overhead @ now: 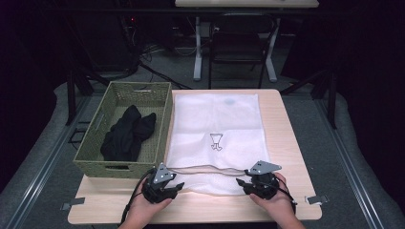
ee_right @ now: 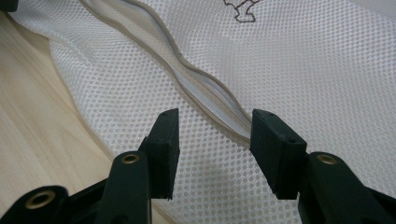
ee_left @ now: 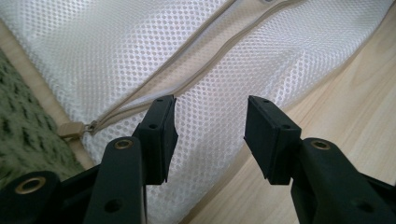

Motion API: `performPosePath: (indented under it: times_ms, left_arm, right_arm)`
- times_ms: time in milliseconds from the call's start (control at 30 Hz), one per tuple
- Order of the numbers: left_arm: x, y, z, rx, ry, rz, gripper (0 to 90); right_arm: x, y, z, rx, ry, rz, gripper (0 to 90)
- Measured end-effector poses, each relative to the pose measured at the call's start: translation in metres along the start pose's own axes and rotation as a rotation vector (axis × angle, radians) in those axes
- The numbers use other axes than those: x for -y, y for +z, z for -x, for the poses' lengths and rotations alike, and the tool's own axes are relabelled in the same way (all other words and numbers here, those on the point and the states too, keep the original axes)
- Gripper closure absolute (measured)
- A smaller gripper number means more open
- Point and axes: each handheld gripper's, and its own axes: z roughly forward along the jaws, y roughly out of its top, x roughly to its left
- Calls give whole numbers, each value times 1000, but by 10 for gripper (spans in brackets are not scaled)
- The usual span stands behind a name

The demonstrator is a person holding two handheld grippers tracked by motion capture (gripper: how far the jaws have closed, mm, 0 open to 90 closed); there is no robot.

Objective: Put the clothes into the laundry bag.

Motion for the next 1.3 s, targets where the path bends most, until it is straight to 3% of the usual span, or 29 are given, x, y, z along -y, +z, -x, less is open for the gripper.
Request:
performPosePath:
  times_ms: [100, 300, 500, 633, 667, 767, 1000, 1100, 1200, 1300]
  left_arm:
    - [-1, 1, -3, 21, -30, 4, 524]
    - [1, -2, -6, 17, -44, 9, 525]
    - [3, -12, -8, 17, -82, 35, 522]
    - [2, -16, -9, -28, -91, 64, 497]
    - [2, -17, -11, -25, -82, 57, 498]
    - [3, -20, -13, -27, -105, 74, 495]
    - [0, -38, -9, -43, -71, 103, 489]
    - [-2, -48, -9, -47, -54, 116, 526]
    - [-3, -58, -11, -76, -49, 128, 558]
    - [-3, -65, -13, -96, -73, 133, 561]
  right_arm:
    - [2, 2, 1, 13, -4, -6, 504]
    - [2, 0, 2, 19, 1, 2, 471]
    - [2, -2, -1, 36, -2, 6, 421]
    - [1, 1, 0, 35, -2, 5, 409]
    - [1, 2, 2, 34, 0, 3, 407]
    - [1, 2, 3, 33, 9, 5, 405]
    - [0, -3, 3, 40, 16, 36, 403]
    - [0, -4, 2, 41, 17, 46, 403]
    - [-1, -4, 2, 45, 12, 57, 403]
    - [-1, -3, 3, 46, 9, 56, 403]
